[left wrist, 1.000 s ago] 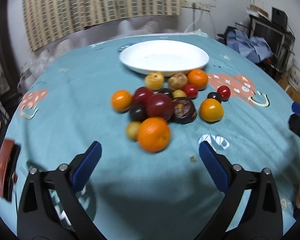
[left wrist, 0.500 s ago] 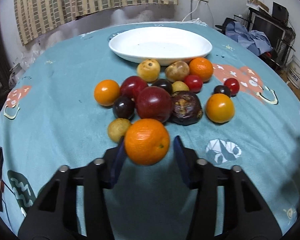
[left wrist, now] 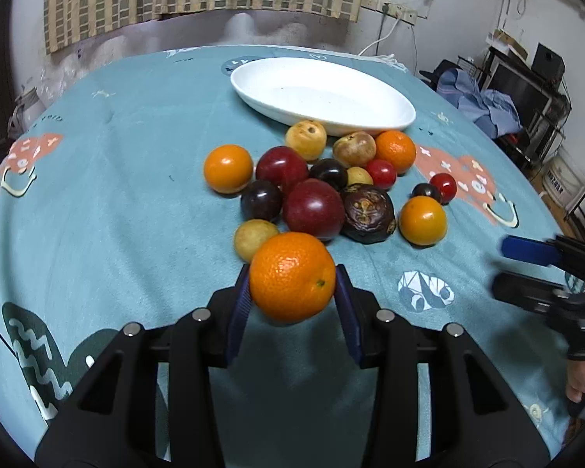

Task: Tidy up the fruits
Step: 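Grasp the mandarin orange with the left tool while the right tool grasps a yellow-orange tomato, then carry both fruits onto the white plate and open both tools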

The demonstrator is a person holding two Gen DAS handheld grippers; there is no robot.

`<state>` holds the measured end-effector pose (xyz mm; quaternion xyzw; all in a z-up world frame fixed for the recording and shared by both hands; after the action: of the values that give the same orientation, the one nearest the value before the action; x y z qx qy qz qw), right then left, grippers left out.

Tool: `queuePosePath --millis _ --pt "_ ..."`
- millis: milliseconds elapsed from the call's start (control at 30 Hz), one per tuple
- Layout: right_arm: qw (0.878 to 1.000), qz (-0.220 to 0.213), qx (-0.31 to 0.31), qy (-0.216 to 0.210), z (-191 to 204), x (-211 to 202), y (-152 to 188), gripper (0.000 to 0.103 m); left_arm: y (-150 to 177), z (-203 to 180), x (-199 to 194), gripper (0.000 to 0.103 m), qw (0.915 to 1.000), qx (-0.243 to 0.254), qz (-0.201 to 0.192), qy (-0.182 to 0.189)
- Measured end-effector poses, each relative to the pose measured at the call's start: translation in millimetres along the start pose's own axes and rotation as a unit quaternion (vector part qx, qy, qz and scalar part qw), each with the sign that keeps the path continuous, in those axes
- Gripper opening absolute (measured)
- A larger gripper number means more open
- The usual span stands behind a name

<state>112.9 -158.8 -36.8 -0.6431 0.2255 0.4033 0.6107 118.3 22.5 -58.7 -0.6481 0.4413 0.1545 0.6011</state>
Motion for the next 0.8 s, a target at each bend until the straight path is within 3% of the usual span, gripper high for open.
queuePosePath --millis 100,233,367,467,567,667,800 --pt "1.0 0.005 -0.006 -0.001 6 17 -10 0.051 0 6 2 0.042 0.9999 -0.014 0.006 0.006" --pt "1.0 -0.003 -0.014 0.024 5 37 -17 0.048 2 6 8 0.042 0.9997 -0.016 0.014 0.008" --pt "1.0 -0.002 -0.007 0.021 -1 51 -20 0.043 0 5 12 0.042 0.9998 -0.011 0.016 0.009" --pt "1.0 -0.003 0.009 -0.008 -8 53 -22 0.041 -1 5 13 0.042 0.9997 -0.012 0.016 0.013" --pt "0.999 -0.007 0.024 -0.035 -11 46 -18 0.04 -2 3 11 0.042 0.9996 -0.01 0.012 0.025" --pt "0.998 -0.037 0.035 -0.037 -17 26 -23 0.04 -5 -3 1 0.042 0.9997 0.002 -0.009 0.023" --pt "0.996 -0.066 0.058 -0.03 -36 4 -55 0.041 -41 -11 -1 0.042 0.9995 0.001 -0.008 0.031"
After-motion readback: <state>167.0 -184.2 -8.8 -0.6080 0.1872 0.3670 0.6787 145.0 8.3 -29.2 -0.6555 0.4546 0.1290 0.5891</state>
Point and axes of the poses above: each gripper's, at about its wrist camera, not at the fingertips, and x roughly the way its jaws point, z to its left, y to its underside, the point moved 3 cm from there along x, roughly the way its jaws point, and after that the axes turned 8 degrees about y, right-handed, at the moved point
